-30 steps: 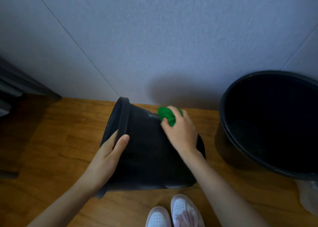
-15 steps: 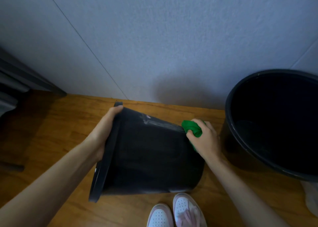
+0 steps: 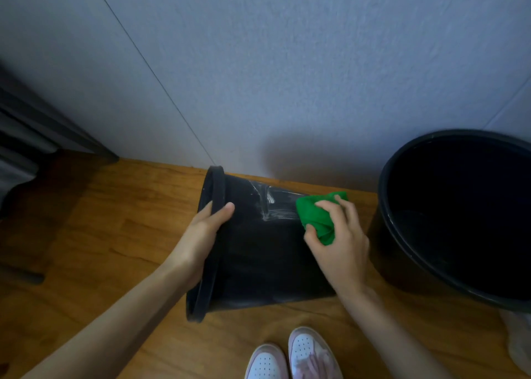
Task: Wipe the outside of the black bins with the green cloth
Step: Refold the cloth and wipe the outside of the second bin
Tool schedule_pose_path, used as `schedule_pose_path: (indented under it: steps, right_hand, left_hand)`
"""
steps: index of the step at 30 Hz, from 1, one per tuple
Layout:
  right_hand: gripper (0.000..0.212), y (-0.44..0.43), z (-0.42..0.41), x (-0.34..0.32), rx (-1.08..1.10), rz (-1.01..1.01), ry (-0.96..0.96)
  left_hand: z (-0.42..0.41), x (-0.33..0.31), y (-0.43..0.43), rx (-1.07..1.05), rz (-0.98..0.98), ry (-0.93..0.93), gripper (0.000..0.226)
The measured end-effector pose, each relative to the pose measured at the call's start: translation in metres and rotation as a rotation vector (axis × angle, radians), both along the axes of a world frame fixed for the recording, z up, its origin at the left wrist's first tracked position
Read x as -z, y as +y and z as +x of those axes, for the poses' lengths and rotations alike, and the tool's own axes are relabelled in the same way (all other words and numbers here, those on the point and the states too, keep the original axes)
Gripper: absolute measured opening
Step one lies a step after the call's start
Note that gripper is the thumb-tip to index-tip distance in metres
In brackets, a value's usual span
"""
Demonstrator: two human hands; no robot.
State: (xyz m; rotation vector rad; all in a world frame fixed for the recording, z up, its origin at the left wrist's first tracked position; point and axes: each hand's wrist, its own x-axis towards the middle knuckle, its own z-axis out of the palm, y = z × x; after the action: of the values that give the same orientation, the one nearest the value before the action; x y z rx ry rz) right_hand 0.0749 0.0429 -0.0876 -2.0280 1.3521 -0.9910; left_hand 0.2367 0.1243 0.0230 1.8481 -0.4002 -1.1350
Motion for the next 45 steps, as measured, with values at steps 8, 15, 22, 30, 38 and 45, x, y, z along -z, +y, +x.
schedule_pose_path:
  steps: [8,15,22,30,38,45]
  right_hand:
    - [0.038,0.047,0.057,-0.041,-0.252,-0.086,-0.051]
    - [0.037,0.02,0.052,-0.024,-0.258,-0.044,0.038]
    - [0.032,-0.034,0.025,0.009,0.017,0.167,0.23]
    - [0.031,-0.032,-0.003,0.024,0.166,0.219,0.253]
    - [0.042,0.039,0.064,-0.043,-0.098,0.014,-0.055]
    - [0.039,0.012,0.068,-0.036,-0.178,0.065,0.005]
  left_hand:
    - [-0.004,0.008,-0.002,0.013,-0.028,-0.186,0.041]
    - [-0.001,0.011,-0.003,0.003,-0.008,-0.179,0.03]
    - [0.012,0.012,0.014,-0.008,0.013,-0.16,0.024]
    - [0.007,0.009,0.011,0.093,-0.048,-0.274,0.027]
    - [0.002,0.008,0.009,0.186,-0.116,-0.391,0.032]
    - [0.004,0.007,0.012,0.204,-0.112,-0.378,0.029]
